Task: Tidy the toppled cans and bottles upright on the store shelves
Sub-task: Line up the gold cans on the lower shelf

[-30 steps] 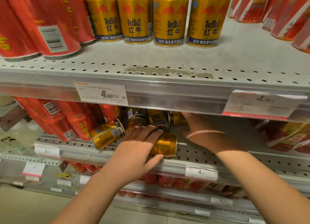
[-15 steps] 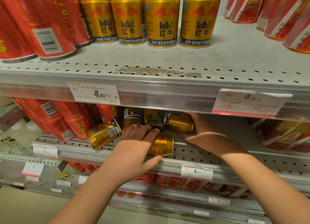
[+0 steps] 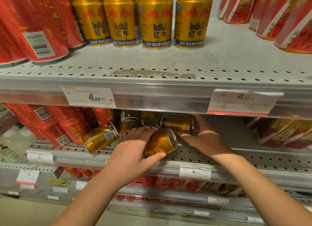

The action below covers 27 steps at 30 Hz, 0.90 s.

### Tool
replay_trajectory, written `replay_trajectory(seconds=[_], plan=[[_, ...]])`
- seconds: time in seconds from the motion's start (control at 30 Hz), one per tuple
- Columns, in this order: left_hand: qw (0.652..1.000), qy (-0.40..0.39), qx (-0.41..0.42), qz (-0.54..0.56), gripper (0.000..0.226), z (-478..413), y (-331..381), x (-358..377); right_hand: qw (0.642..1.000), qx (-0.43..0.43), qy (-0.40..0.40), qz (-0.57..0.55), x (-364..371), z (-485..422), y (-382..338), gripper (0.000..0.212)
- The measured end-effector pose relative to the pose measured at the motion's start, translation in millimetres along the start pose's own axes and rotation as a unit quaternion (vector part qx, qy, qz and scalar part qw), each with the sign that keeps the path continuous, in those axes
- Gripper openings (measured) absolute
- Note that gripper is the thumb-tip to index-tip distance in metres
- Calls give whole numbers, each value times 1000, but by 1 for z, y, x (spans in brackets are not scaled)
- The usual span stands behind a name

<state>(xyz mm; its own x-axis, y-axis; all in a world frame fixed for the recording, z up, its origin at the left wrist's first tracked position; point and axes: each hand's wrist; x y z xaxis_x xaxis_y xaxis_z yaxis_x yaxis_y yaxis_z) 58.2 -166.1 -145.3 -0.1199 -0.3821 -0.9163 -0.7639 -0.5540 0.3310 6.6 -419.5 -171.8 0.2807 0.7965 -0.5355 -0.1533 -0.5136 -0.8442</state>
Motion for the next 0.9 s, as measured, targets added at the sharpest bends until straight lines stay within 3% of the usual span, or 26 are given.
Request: replay_trajectory(seconds=[0.1, 0.2, 0.37, 0.67, 0.77, 0.9], plan=[[989, 59, -56, 121, 74, 0, 4, 0, 998, 20, 37, -43, 6, -2, -2, 51], [980, 79, -69, 167, 70, -4, 8, 1, 995, 51, 68, -60, 9, -5, -2, 65], [983, 63, -83, 153, 88, -5, 6, 3, 999, 20, 8, 27, 7, -1, -16, 55], [995, 67, -49, 59, 74, 4, 2, 7, 1000, 15, -12, 2, 15, -2, -4, 73], [979, 99, -91, 150, 71, 3, 2, 9, 999, 9, -5, -37, 19, 0, -4, 62], [913, 167, -126, 350, 59, -14, 7, 6, 998, 15, -11, -58, 22, -4, -6, 59]])
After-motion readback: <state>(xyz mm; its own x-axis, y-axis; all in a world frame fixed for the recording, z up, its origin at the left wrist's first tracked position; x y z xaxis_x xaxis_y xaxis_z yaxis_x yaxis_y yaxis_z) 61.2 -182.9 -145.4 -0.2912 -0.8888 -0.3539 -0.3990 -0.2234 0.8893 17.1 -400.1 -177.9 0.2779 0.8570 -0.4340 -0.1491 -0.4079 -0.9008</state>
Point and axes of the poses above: each hand's wrist, its own z-axis away from the middle knuckle, its own x-axis out of the palm, y = z × x, and after that the axes turned 4 degrees about x, right-handed
